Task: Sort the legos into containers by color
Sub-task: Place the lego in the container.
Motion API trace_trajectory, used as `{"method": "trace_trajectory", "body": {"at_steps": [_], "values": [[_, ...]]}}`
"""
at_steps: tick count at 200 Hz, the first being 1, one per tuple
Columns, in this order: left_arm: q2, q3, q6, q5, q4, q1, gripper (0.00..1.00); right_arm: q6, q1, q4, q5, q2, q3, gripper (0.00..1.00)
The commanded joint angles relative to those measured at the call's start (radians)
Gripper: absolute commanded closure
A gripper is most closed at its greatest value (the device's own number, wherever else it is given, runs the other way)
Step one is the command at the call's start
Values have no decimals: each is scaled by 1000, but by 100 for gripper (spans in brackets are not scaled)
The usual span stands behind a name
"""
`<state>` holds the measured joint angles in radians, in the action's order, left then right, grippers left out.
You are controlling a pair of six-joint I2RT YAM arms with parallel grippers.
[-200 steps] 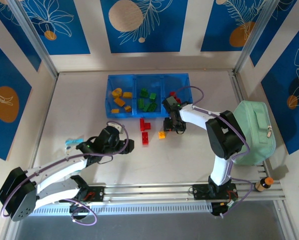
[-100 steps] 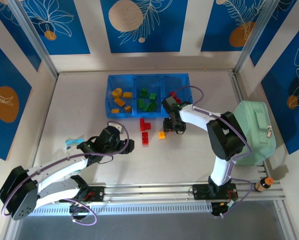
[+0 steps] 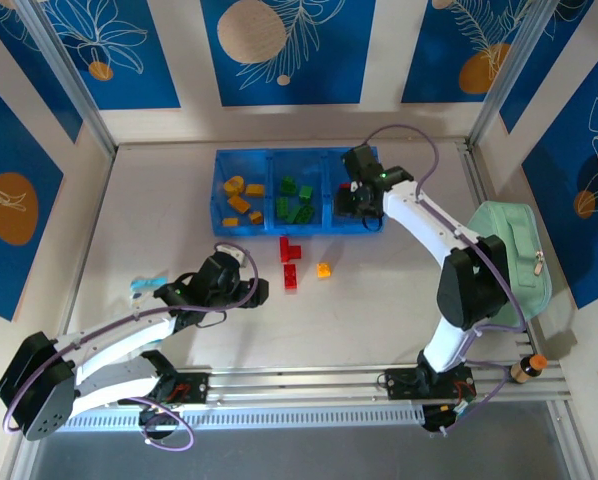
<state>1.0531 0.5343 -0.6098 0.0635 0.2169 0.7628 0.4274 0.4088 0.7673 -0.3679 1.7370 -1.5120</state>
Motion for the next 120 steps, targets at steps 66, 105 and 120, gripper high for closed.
{"method": "trace_trajectory", "body": {"at_steps": [66, 105, 120], "values": [[36, 67, 18, -2, -4, 46, 26, -44, -40, 99, 0, 138, -191, 22], [133, 113, 9, -17, -38, 69, 26, -26, -32, 58, 17, 26, -88, 21], [182, 139, 7, -22, -47, 78, 26, -15, -28, 39, 24, -29, -39, 21]]}}
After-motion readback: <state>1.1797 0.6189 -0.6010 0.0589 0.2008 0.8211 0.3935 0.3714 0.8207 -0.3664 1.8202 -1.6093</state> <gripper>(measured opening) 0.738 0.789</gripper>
